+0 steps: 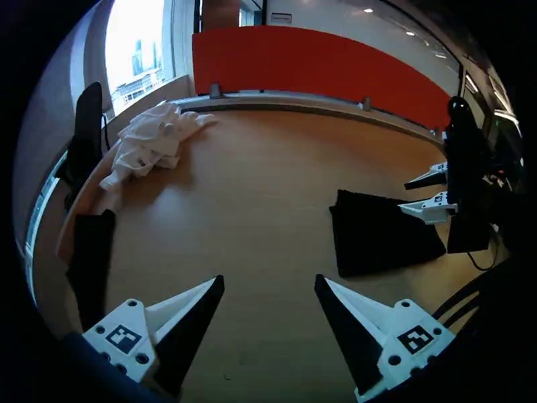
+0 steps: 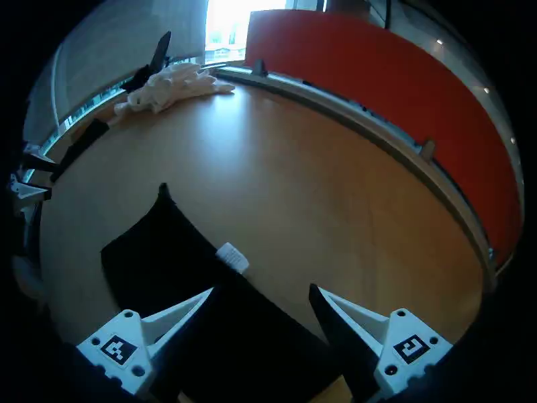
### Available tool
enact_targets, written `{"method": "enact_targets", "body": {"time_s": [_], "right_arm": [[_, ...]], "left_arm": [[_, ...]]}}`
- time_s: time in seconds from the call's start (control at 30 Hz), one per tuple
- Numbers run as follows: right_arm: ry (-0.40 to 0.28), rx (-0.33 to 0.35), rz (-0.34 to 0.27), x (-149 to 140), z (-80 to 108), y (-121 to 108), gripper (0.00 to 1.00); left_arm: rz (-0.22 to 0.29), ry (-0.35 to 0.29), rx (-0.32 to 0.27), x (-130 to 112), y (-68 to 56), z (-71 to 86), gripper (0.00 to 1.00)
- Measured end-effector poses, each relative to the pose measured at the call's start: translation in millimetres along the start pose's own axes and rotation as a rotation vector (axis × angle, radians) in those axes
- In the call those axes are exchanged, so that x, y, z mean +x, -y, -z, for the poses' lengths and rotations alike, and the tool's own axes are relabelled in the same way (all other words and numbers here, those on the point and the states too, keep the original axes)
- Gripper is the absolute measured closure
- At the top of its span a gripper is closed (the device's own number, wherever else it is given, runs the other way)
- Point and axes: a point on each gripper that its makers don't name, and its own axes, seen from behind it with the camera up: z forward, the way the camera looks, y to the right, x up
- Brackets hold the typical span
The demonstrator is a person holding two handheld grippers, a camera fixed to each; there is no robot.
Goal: Fold towel
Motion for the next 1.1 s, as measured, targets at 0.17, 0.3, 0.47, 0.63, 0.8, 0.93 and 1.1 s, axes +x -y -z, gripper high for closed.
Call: {"method": "enact_targets", "body": {"time_s": [0.17,0.3,0.47,0.63,0.8,0.93,1.1], "right_arm": [[-0.004,0.002,-0.001,0.7,3.2,0.7,0.0],[-0.006,0.005,-0.004,-3.4,7.4,2.8,0.0],[-0.003,0.004,-0.011,-14.4,14.1,5.4,0.0],[0.001,-0.001,-0.026,-29.8,24.7,5.8,0.0],[0.009,-0.009,-0.04,-46.1,37.1,4.1,0.0],[0.012,-0.016,-0.05,-57.6,46.4,2.5,0.0],[0.017,-0.023,-0.06,-72.1,57.7,1.3,0.0]], "left_arm": [[-0.002,-0.002,0.0,1.5,-1.1,1.2,0.0],[-0.007,-0.001,-0.001,1.3,-2.5,1.4,0.0],[-0.012,0.0,-0.004,0.6,-4.6,2.2,0.0],[-0.016,-0.002,-0.007,1.4,-6.5,3.0,0.0],[-0.018,-0.005,-0.01,2.5,-8.5,4.3,0.0],[-0.02,-0.005,-0.011,2.2,-9.5,5.3,0.0],[-0.021,-0.003,-0.011,0.9,-10.8,6.5,0.0]]}}
